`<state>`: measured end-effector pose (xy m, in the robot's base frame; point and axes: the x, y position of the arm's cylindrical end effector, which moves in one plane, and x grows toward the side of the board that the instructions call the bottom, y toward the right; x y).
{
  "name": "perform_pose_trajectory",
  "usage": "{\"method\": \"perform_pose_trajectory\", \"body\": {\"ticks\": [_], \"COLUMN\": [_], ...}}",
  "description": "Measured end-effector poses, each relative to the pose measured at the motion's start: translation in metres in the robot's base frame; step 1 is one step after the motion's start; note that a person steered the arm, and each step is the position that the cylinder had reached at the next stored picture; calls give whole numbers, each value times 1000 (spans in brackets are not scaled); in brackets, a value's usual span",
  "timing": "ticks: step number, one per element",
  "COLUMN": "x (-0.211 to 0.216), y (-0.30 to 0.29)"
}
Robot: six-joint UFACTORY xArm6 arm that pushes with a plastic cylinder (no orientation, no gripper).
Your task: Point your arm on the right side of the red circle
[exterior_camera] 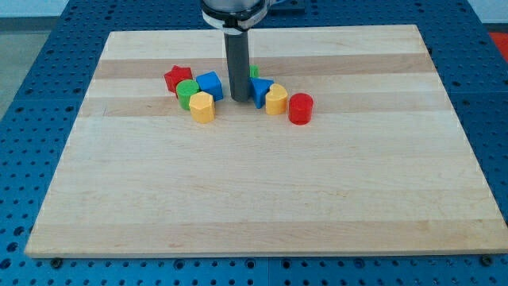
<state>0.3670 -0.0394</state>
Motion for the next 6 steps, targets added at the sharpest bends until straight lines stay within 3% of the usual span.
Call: {"method": "perform_pose_trajectory", "body": {"ticks": [3,4,6], "x": [68,91,94], "y": [-4,18,110]}}
